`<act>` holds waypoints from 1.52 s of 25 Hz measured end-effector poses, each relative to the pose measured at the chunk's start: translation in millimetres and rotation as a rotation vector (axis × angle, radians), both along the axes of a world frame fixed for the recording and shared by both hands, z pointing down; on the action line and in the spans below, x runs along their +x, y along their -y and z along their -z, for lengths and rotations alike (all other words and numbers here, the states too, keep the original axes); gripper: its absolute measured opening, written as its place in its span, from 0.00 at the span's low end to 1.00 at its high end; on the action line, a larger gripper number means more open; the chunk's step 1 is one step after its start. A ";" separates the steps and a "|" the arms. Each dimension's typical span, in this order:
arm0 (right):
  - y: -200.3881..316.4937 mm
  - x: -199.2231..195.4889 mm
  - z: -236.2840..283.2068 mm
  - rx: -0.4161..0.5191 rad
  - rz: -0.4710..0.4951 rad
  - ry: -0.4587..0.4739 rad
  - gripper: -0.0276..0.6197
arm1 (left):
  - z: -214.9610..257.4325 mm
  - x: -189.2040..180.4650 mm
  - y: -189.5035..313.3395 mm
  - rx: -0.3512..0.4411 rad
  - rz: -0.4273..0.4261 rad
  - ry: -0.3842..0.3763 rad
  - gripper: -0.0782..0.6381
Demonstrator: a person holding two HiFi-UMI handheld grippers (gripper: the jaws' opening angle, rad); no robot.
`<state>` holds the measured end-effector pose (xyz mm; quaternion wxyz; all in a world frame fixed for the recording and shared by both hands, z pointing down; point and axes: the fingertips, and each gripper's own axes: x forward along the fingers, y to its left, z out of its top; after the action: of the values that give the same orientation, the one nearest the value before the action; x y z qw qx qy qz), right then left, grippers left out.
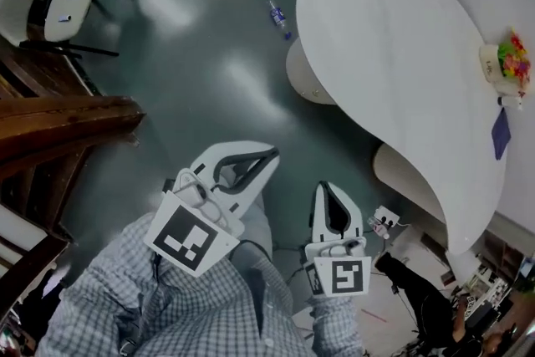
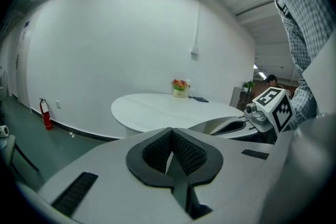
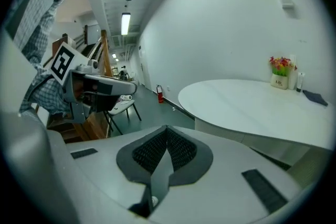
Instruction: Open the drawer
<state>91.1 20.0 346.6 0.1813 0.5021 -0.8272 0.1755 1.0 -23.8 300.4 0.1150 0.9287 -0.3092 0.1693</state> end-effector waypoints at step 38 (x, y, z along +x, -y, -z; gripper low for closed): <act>160.7 61.1 -231.2 -0.181 -0.430 0.301 0.19 | -254.3 8.0 76.8 -0.200 0.006 0.049 0.11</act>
<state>152.2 -140.7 577.8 0.0590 0.6161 -0.7002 0.3558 9.0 -100.6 554.7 0.1998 0.9072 -0.2963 0.2218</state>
